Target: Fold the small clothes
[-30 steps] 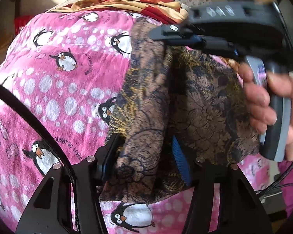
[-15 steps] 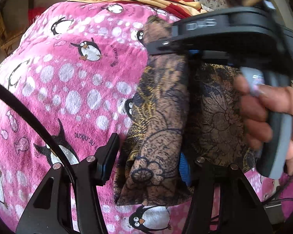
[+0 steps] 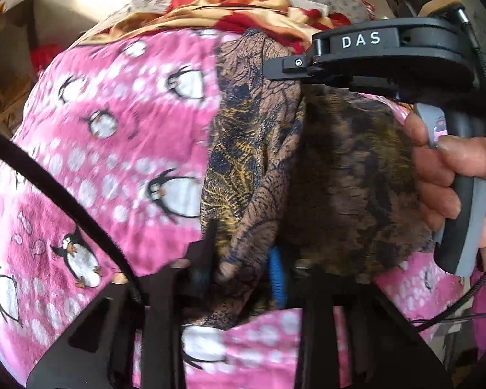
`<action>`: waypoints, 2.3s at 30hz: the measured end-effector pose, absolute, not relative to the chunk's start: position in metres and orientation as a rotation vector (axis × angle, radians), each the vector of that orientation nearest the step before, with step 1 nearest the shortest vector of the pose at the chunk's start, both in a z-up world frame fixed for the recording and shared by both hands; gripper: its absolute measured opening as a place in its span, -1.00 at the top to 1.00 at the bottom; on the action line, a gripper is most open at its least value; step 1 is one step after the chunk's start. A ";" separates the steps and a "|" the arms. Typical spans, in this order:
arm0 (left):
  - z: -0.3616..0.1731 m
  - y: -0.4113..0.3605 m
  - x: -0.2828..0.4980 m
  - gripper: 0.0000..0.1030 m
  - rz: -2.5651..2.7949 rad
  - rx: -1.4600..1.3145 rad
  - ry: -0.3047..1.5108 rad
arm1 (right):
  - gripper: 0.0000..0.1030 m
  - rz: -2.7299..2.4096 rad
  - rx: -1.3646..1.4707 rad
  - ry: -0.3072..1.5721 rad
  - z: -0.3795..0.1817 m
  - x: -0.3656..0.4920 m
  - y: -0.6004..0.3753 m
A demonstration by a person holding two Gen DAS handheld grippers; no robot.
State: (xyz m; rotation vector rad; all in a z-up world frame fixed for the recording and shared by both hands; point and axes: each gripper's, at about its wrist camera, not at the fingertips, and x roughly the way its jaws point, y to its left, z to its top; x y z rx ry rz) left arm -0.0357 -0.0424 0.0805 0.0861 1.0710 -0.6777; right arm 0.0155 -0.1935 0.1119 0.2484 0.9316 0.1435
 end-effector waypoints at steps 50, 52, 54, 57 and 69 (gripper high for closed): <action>0.045 0.012 -0.016 -0.25 -0.775 -0.157 1.085 | 0.74 0.211 0.435 1.060 0.057 0.064 -0.176; 0.038 0.006 -0.010 -0.21 -0.745 -0.168 1.147 | 0.76 0.228 0.443 1.043 0.066 0.058 -0.177; 0.039 0.002 -0.010 0.25 -0.748 -0.189 1.184 | 0.77 0.220 0.413 1.018 0.078 0.044 -0.183; 0.065 -0.016 -0.025 0.55 -0.821 -0.162 1.147 | 0.78 0.207 0.380 0.973 0.096 0.023 -0.201; 0.136 -0.182 -0.123 0.58 -1.187 0.063 0.999 | 0.79 -0.013 0.400 0.850 0.136 -0.114 -0.356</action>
